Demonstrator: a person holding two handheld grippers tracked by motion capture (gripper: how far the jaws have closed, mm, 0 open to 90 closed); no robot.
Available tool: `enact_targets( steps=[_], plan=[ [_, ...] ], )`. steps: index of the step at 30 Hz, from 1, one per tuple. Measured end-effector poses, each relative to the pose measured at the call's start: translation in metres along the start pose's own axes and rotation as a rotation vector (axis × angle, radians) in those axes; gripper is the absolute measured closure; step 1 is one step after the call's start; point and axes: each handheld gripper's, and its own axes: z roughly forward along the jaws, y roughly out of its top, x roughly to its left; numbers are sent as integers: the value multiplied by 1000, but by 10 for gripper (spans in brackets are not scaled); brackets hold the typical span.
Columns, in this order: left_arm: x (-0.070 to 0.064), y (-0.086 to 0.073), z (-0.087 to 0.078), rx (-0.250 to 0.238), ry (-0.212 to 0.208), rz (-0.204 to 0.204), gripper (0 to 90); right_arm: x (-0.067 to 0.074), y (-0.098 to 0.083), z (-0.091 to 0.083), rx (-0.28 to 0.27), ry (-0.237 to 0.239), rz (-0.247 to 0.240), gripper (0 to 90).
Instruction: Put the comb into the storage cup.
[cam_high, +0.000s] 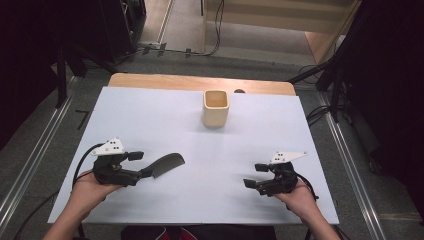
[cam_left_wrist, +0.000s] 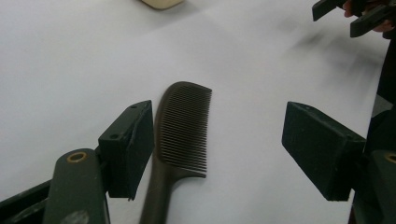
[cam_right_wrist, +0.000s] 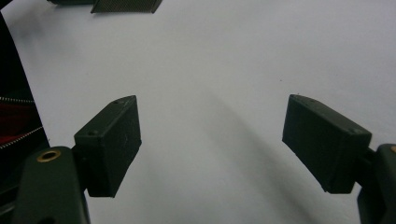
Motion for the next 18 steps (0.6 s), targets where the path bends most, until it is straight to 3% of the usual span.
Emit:
enact_targets(
  steps=[5, 18],
  plan=[
    [11, -1, -4, -12, 10, -31, 265, 0, 0, 0, 0, -3, 1, 177],
    [24, -12, -2, 14, 29, -45, 250, 0, 0, -1, -1, -6, 6, 177]
  ],
)
